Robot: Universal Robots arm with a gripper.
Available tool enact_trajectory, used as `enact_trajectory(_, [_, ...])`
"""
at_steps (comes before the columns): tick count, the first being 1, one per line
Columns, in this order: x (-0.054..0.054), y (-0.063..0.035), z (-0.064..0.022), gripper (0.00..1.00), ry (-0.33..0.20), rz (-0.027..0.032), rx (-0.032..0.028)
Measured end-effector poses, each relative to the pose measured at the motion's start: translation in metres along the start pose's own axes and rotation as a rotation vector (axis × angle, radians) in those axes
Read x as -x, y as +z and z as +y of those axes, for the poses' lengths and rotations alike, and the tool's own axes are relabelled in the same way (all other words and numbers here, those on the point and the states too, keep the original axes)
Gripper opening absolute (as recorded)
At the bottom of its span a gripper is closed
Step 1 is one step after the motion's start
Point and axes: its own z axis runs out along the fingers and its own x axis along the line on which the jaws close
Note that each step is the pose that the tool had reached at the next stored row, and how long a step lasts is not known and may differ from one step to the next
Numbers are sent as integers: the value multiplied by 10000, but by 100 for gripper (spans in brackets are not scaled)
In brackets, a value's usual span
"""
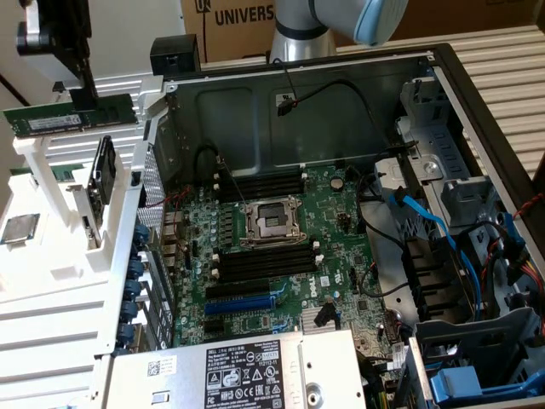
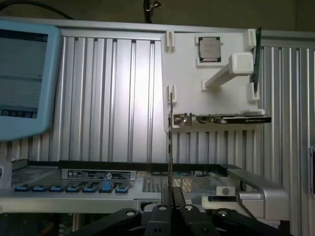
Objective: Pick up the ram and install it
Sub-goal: 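Pick up the ram and move it above insertion slot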
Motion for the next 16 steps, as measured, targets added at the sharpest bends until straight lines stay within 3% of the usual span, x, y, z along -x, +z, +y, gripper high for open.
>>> enact_trajectory(11, [-39, -33, -500, 12, 0, 0, 11])
enact_trajectory(12, [-49, -39, -596, 12, 1, 0, 18])
enact_trajectory(15, [-61, -39, -729, 12, 2, 0, 30])
enact_trajectory(16, [-73, -30, -866, 12, 1, -1, 50])
